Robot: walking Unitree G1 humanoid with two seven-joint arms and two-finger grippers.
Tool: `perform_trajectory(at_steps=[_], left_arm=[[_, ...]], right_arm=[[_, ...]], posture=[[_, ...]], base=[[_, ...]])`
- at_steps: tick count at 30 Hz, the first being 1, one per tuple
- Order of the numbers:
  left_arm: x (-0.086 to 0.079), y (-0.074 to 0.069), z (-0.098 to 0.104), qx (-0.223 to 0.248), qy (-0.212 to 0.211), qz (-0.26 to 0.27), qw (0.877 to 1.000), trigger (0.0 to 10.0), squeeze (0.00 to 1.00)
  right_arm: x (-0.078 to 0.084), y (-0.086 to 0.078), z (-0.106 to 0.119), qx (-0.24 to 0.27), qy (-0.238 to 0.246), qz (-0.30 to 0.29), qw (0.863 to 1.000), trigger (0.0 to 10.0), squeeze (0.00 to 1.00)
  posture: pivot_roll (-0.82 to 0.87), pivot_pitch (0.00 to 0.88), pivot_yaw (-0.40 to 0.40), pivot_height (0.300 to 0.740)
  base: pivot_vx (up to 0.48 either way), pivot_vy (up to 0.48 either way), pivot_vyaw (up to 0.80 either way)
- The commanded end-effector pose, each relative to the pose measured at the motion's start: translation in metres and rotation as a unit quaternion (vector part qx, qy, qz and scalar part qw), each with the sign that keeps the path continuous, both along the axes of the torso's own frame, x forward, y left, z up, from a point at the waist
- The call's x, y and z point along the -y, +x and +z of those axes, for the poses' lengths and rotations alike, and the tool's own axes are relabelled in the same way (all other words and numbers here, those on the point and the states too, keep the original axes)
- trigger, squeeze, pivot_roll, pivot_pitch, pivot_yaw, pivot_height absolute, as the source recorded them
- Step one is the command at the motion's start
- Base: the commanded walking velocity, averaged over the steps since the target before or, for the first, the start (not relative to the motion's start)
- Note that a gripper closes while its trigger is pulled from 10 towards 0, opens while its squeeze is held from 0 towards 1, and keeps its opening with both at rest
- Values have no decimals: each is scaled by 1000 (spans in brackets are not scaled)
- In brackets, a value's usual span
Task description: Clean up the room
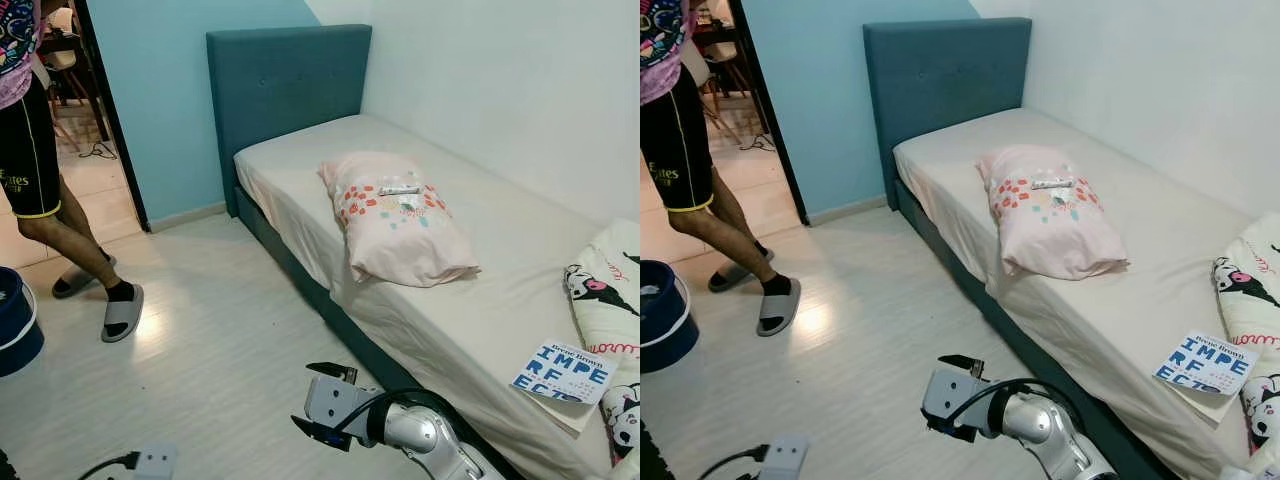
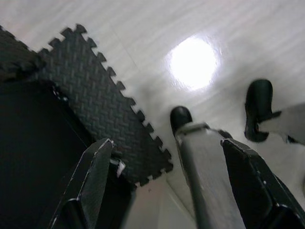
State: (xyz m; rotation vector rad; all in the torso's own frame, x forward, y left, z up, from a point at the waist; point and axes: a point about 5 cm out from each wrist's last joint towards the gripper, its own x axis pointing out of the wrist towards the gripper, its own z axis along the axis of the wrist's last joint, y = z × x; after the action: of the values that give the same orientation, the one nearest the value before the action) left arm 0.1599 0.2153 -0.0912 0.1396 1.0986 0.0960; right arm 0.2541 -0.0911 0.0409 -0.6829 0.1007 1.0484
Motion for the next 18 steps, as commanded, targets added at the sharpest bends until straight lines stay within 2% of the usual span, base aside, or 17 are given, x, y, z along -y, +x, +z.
perform_trajectory(at_steps=[1,2,3,4,5,9,10,13,15,17,18], left_arm=[[2,-12,-5,-25,2,-2,1000,10000,0],[5,-15,-7,-31,1,-5,1000,10000,0],[5,-15,-7,-31,1,-5,1000,10000,0],[7,-20,-9,-38,0,-9,999,10000,0],[8,-22,-10,-41,2,-12,999,10000,0],[7,-32,-13,-55,7,-11,998,10000,0],[4,-43,-16,-69,7,-4,998,10000,0],[2,-48,-17,-75,9,-2,997,10000,0],[2,-48,-17,-75,8,1,997,10000,0],[0,-48,-17,-73,7,9,997,10000,0],[0,-48,-17,-73,7,9,997,10000,0]], right_arm=[[4,-1,0,-4,-1,-4,1000,10000,0],[2,-3,1,2,-7,15,1000,10000,0],[2,-3,1,2,-7,15,1000,10000,0],[1,-5,1,9,-14,39,999,10000,0],[1,-5,3,12,-2,35,999,10000,0],[3,-5,5,23,-5,28,999,10000,0],[4,-5,4,20,-19,33,999,10000,0],[3,-6,1,13,-28,33,999,10000,0],[4,-5,1,7,-17,18,1000,10000,0],[10,1,3,-8,31,-35,999,10000,0],[10,1,3,-8,31,-35,999,10000,0]], posture=[[-92,0,-66,740],[-68,0,-98,740],[-68,0,-98,740],[-68,0,-98,740],[-68,0,-104,740],[-56,0,-124,740],[-49,0,-133,740],[-49,0,-136,740],[-41,0,-144,740],[-30,0,-151,740],[-30,0,-151,740]], base=[[0,0,0],[0,0,0],[0,0,0],[0,0,0],[0,0,0],[0,0,0],[0,0,0],[0,0,0],[0,0,0],[0,0,0],[0,0,0]])
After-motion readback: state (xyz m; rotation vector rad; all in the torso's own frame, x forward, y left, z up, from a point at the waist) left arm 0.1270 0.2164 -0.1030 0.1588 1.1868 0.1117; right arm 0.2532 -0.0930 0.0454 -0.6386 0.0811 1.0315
